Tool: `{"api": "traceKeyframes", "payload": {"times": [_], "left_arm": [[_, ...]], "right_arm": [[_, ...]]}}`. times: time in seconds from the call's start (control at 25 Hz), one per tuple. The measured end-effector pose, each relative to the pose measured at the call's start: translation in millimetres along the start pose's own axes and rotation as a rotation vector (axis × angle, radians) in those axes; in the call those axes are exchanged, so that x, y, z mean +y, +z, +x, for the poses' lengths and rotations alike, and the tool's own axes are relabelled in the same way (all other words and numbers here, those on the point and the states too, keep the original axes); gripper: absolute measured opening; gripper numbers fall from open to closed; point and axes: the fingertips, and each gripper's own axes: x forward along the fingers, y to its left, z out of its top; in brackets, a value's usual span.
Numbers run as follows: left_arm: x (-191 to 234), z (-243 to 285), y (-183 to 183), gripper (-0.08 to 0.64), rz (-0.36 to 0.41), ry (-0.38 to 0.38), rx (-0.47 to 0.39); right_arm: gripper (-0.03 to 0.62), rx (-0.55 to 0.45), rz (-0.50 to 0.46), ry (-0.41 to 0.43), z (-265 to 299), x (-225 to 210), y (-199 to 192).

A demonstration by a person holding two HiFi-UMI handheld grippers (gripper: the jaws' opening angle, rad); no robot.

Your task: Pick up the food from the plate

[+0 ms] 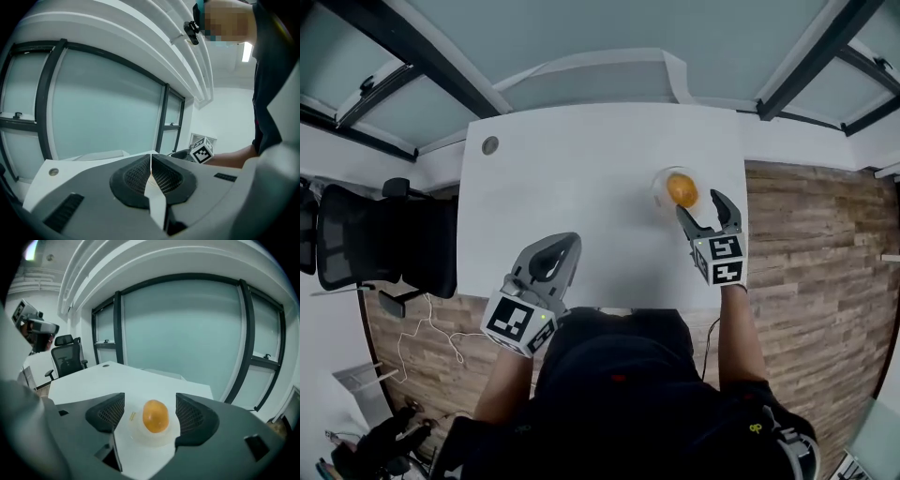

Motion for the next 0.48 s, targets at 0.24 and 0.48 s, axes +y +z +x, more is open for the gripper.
{"api": "traceKeyframes", "payload": {"times": [0.24,0.48], "left_arm": [[1,-2,-3,0.026,-0.016,0.062,0.010],[5,-10,-2,0.026,0.010,0.077,0.011]], "right_arm": [[0.365,0.182,-0.050,0.014,69,-14,-53],[0.370,0.298,-0.057,0.045,99,-10,-83]]}}
